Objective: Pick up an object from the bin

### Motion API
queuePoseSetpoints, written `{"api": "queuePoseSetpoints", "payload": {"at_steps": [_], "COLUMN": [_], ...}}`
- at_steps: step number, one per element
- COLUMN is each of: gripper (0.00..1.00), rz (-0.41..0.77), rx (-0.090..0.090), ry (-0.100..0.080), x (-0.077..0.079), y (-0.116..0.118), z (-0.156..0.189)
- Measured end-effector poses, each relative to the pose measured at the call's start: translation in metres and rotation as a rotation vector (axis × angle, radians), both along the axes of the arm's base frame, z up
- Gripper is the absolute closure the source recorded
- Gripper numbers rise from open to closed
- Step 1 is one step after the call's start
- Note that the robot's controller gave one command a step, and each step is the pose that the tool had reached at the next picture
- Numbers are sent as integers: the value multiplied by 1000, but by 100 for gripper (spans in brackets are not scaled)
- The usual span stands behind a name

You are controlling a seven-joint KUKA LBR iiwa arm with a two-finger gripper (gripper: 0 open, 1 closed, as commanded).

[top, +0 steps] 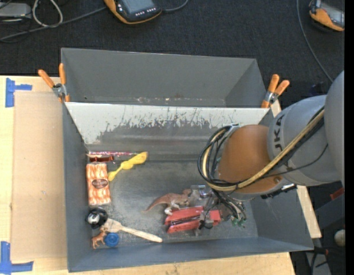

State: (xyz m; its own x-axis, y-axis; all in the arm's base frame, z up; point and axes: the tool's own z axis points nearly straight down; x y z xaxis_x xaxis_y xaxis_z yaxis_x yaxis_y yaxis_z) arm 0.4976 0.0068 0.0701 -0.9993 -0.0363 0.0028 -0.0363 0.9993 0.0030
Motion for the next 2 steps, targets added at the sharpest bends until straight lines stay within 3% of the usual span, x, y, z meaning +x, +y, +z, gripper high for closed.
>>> {"api": "queuePoseSetpoints", "payload": {"at_steps": [1,2], "gripper": [100,100], "rz": [206,206], "rx": [1,1], "ry": [2,2], "x": [-2,-2], "y": [-5,-5], "z": [30,30]}}
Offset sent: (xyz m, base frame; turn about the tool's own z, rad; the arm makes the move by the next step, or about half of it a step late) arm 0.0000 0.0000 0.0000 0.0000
